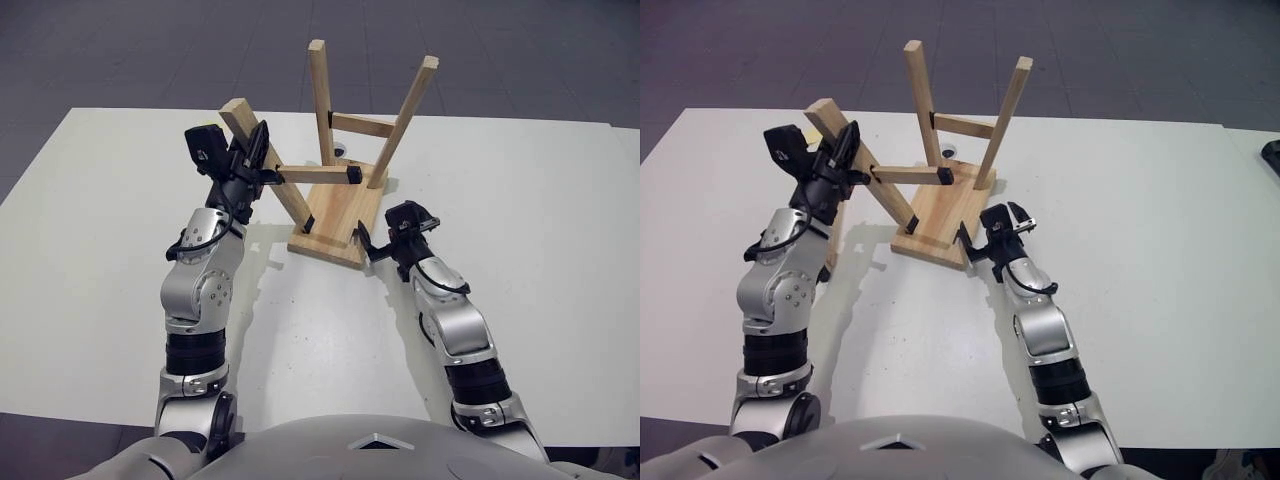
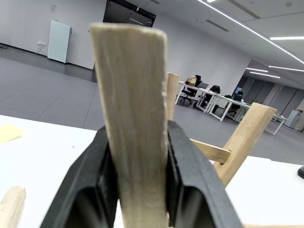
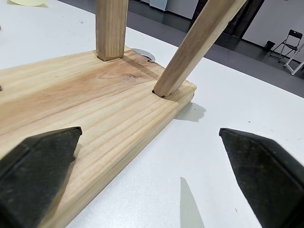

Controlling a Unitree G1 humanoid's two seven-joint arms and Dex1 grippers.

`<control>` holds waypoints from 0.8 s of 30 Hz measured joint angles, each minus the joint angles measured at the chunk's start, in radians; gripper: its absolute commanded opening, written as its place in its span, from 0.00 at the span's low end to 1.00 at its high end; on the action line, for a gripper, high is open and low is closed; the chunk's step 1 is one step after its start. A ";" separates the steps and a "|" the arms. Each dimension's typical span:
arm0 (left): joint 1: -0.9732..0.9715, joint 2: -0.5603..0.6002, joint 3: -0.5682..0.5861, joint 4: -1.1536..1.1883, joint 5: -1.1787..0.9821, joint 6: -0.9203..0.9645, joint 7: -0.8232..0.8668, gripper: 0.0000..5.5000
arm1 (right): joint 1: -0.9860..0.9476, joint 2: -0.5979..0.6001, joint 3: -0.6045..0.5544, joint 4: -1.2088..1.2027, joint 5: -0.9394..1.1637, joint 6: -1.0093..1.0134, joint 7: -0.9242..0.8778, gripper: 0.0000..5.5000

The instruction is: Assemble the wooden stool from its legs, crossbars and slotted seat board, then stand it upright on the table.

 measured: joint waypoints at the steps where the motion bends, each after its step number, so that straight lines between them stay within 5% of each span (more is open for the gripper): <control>1: 0.010 0.000 -0.013 -0.008 0.015 -0.010 0.000 0.19 | -0.005 -0.001 -0.001 0.005 -0.001 0.005 -0.001 0.98; 24: 0.149 0.043 -0.140 -0.070 0.131 -0.127 -0.023 0.19 | -0.065 -0.019 0.004 0.055 -0.004 0.022 0.033 0.98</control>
